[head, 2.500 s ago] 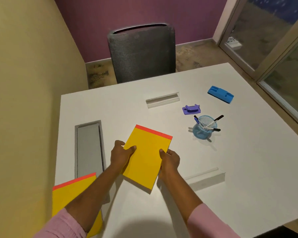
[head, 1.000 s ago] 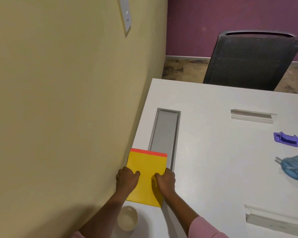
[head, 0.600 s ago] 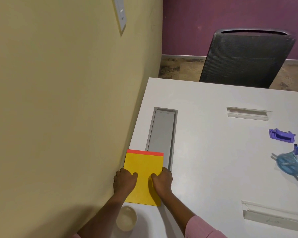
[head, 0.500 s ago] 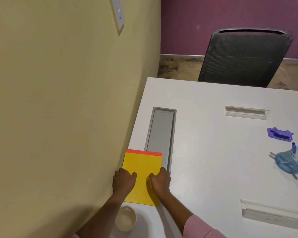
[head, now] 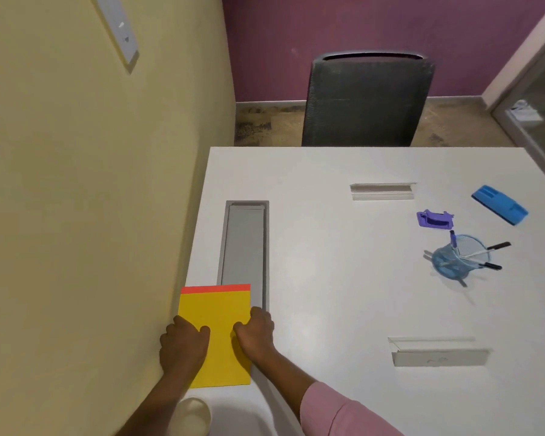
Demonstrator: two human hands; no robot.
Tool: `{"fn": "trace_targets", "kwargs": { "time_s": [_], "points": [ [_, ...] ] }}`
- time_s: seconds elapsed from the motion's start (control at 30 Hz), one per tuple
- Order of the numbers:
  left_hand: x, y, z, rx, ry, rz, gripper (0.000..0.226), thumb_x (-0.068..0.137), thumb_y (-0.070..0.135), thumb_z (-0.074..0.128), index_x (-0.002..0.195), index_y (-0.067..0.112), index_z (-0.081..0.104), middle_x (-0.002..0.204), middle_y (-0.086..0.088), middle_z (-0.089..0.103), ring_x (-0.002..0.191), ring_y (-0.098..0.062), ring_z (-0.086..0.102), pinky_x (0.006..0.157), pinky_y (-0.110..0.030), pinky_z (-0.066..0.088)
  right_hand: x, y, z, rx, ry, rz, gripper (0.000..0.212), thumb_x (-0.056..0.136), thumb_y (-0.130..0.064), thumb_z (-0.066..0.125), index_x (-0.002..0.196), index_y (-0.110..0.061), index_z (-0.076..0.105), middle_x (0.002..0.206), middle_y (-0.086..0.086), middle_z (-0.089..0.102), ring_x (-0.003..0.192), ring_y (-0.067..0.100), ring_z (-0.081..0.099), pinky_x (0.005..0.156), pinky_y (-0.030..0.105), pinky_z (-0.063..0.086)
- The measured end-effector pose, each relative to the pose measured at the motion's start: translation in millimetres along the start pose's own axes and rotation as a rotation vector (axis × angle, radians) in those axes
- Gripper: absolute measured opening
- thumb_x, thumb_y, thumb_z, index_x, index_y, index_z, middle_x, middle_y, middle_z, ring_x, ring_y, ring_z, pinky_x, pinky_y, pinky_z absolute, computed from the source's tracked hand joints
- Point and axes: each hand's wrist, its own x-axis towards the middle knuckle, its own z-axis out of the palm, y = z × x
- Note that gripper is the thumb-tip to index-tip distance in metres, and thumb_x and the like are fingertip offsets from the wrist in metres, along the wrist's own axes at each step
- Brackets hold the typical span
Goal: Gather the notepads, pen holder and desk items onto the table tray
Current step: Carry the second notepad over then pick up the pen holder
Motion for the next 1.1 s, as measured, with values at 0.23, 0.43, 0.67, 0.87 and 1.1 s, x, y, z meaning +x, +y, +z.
{"fn": "trace_targets", "kwargs": {
  "time_s": [0.23, 0.43, 0.67, 0.87, 1.1],
  "points": [
    [-17, 63, -7, 0.106, 0.057, 0.167, 0.056, 0.089, 0.042, 0.054, 0.127, 0.002, 0.043, 0.123, -0.019, 0.055, 0.110, -0.037, 0.052, 0.082, -0.042, 0.050, 6, 8, -51, 0.150, 0.128, 0.004, 0.055, 0.088, -0.021, 0.059, 0.139, -0.009, 0.042, 0.137, 0.009, 0.047, 0.126, 0.024, 0.046, 0.102, 0.032, 0.042],
    [-40, 139, 8, 0.091, 0.076, 0.378, 0.059, 0.087, 0.048, 0.055, 0.127, 0.006, 0.046, 0.122, -0.015, 0.058, 0.108, -0.033, 0.056, 0.081, -0.041, 0.051, 11, 23, -118, 0.442, 0.321, 0.042, 0.053, 0.089, -0.025, 0.060, 0.137, -0.010, 0.044, 0.140, 0.008, 0.047, 0.122, 0.020, 0.051, 0.099, 0.030, 0.043],
    [-77, 237, 42, 0.049, 0.012, 0.598, 0.072, 0.086, 0.059, 0.049, 0.139, 0.013, 0.038, 0.130, -0.014, 0.055, 0.116, -0.035, 0.052, 0.091, -0.044, 0.047, 17, 56, -209, 0.654, 0.534, 0.113, 0.055, 0.090, -0.047, 0.058, 0.134, -0.017, 0.046, 0.140, 0.004, 0.048, 0.124, 0.020, 0.051, 0.104, 0.038, 0.040],
    [-115, 315, 73, 0.043, -0.061, 0.762, 0.069, 0.088, 0.058, 0.045, 0.139, 0.013, 0.037, 0.126, -0.014, 0.055, 0.114, -0.035, 0.051, 0.091, -0.043, 0.043, 20, 91, -287, 0.747, 0.709, 0.171, 0.050, 0.091, -0.039, 0.059, 0.132, -0.013, 0.048, 0.138, 0.008, 0.051, 0.121, 0.027, 0.053, 0.107, 0.046, 0.040],
    [-148, 390, 106, 0.159, -0.021, 0.987, 0.063, 0.090, 0.058, 0.042, 0.131, 0.010, 0.044, 0.120, -0.016, 0.059, 0.108, -0.037, 0.055, 0.089, -0.045, 0.044, 30, 123, -354, 0.758, 0.840, 0.168, 0.044, 0.094, -0.027, 0.059, 0.129, -0.003, 0.051, 0.132, 0.014, 0.055, 0.118, 0.032, 0.055, 0.098, 0.039, 0.043]
  ]
}}
